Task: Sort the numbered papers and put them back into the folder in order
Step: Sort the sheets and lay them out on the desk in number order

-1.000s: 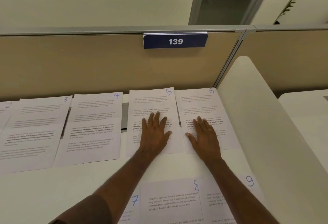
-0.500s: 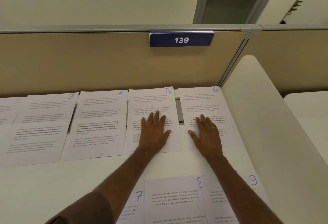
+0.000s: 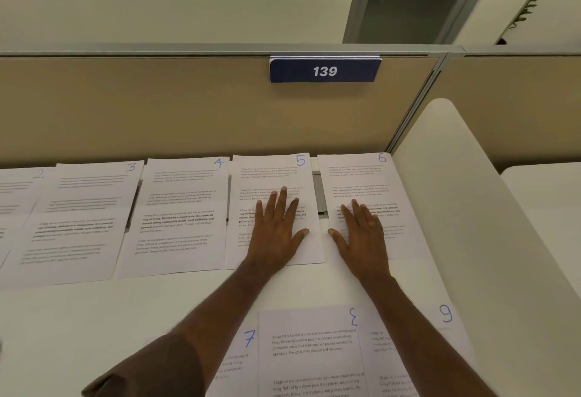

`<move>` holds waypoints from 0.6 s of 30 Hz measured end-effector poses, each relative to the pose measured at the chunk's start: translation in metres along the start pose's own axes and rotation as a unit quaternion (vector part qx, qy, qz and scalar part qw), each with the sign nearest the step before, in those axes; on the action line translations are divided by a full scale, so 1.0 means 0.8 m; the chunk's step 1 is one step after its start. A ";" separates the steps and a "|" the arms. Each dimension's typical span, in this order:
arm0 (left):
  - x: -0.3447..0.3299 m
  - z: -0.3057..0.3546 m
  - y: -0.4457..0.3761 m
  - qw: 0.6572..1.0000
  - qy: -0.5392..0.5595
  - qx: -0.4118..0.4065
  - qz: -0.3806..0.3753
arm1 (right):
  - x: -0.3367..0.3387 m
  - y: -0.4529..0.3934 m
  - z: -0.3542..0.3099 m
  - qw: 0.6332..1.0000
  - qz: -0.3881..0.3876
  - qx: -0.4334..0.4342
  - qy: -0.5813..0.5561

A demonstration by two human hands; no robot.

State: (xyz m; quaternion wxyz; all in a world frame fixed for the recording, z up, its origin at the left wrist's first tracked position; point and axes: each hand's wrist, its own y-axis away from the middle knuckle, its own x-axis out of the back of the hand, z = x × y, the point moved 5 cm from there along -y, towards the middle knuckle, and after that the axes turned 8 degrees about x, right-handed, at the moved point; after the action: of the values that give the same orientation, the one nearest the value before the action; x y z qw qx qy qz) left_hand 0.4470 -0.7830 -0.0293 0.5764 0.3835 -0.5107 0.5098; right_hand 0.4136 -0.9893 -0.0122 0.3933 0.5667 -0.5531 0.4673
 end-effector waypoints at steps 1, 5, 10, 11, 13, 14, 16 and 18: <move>0.003 0.000 0.004 1.000 0.003 -0.008 0.005 | 0.003 0.003 -0.006 1.000 0.008 0.004 0.000; 0.015 -0.001 0.037 0.999 0.014 -0.032 0.009 | 0.014 0.025 -0.032 1.000 0.025 0.016 -0.007; 0.034 -0.002 0.107 0.999 0.007 -0.052 0.006 | 0.022 0.076 -0.078 0.999 0.028 0.035 0.005; 0.038 -0.005 0.125 0.999 0.003 -0.053 0.004 | 0.022 0.091 -0.087 0.999 0.026 0.037 0.002; 0.046 -0.012 0.160 0.999 0.005 -0.049 0.000 | 0.022 0.123 -0.105 0.999 0.022 0.044 -0.004; 0.050 -0.017 0.180 0.999 0.008 -0.046 -0.001 | 0.020 0.142 -0.114 0.999 0.020 0.048 -0.009; 0.057 -0.025 0.221 0.999 0.018 -0.041 -0.003 | 0.016 0.182 -0.133 0.998 0.016 0.060 -0.025; 0.061 -0.034 0.267 0.999 0.027 -0.037 -0.008 | 0.008 0.225 -0.153 0.996 0.010 0.070 -0.048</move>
State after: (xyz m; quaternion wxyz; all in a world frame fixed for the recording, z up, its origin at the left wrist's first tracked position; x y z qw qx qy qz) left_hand 0.2411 -0.7074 -0.0036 0.6076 0.3522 -0.5106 0.4961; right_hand 0.2226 -0.8874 0.0120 0.3208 0.6088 -0.5426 0.4817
